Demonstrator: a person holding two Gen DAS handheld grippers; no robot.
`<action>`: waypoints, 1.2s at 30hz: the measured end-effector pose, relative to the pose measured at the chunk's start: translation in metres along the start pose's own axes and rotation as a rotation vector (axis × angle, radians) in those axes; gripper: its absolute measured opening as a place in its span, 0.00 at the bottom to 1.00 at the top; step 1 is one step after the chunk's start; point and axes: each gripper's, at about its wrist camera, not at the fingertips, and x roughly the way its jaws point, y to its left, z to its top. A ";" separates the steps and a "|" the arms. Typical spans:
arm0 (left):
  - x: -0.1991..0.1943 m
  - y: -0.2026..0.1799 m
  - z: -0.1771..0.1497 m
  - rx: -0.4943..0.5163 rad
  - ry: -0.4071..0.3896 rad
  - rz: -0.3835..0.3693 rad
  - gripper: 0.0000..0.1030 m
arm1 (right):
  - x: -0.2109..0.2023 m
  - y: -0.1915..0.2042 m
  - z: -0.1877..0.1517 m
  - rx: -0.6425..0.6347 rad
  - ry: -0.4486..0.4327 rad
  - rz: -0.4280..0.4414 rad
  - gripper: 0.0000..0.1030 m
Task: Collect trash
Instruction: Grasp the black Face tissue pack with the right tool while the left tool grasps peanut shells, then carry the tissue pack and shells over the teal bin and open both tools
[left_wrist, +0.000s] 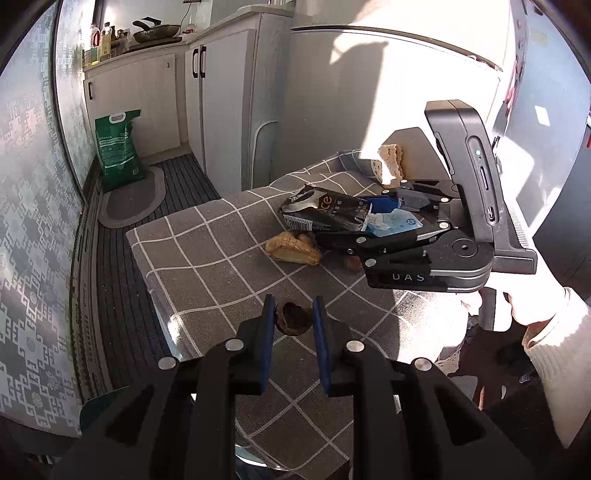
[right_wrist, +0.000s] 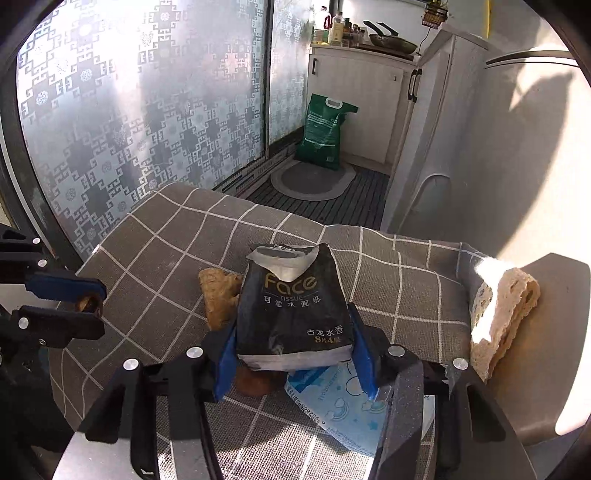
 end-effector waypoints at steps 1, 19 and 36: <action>-0.003 0.001 -0.002 -0.005 -0.005 0.004 0.21 | 0.000 0.002 0.001 -0.006 0.005 -0.009 0.50; -0.058 0.056 -0.031 -0.109 -0.065 0.084 0.21 | -0.031 0.061 0.046 -0.002 -0.080 0.098 0.49; -0.073 0.127 -0.095 -0.256 0.003 0.185 0.21 | -0.017 0.158 0.067 -0.038 0.008 0.285 0.49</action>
